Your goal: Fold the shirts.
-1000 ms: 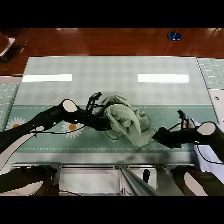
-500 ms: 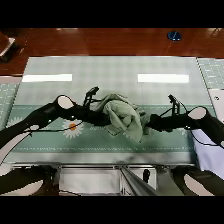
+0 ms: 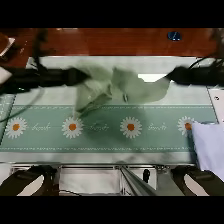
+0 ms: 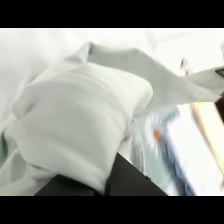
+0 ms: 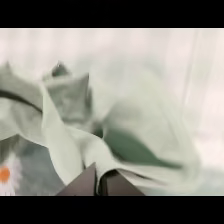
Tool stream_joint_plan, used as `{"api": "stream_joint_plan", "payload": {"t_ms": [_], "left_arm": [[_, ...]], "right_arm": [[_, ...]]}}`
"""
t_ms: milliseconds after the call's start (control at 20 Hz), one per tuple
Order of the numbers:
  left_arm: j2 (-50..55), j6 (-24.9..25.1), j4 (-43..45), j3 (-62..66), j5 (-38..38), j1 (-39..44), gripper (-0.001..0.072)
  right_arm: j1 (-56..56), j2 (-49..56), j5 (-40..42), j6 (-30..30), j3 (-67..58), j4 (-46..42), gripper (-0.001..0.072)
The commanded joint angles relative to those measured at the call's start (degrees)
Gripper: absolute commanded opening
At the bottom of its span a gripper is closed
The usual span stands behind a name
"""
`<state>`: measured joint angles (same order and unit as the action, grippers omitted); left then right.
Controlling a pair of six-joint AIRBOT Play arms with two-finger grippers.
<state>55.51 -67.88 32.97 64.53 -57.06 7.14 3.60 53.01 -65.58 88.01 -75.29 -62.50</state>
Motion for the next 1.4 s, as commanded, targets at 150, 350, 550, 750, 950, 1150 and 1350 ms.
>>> {"api": "stream_joint_plan", "payload": {"t_ms": [150, 350, 550, 750, 950, 1150, 1350], "left_arm": [[-11.85, -0.28, 1.11, 27.34, -7.89, -21.53, 0.0020], [-16.61, -0.33, 10.16, 35.32, -12.81, -24.94, 0.0020], [-20.63, -0.33, 11.21, 35.12, -20.02, -21.29, 0.0020], [-20.81, -2.43, 11.19, 31.47, -25.88, -16.65, 0.0020], [-20.72, -2.45, 10.05, 17.33, -26.32, -14.21, 0.0020], [-16.65, 1.38, 9.92, -1.33, -20.94, -11.21, 0.0020], [-2.45, 3.43, 9.86, -5.22, -10.67, -10.56, 0.0020]], "right_arm": [[0.09, -1.36, -7.54, -0.31, -40.79, -10.12, 0.0024], [0.09, -8.02, -8.46, -0.85, -43.32, -13.00, 0.0024], [0.09, -13.60, -11.72, -0.85, -43.32, -14.64, 0.0024], [0.09, -14.62, -20.48, -0.07, -42.38, -14.34, 0.0024], [0.09, -14.60, -23.39, 0.94, -31.95, -9.81, 0.0024], [0.09, -14.40, -17.42, -0.04, -13.92, -8.55, 0.0024], [0.09, -6.49, -11.50, 2.95, -3.61, -25.40, 0.0024]]}}
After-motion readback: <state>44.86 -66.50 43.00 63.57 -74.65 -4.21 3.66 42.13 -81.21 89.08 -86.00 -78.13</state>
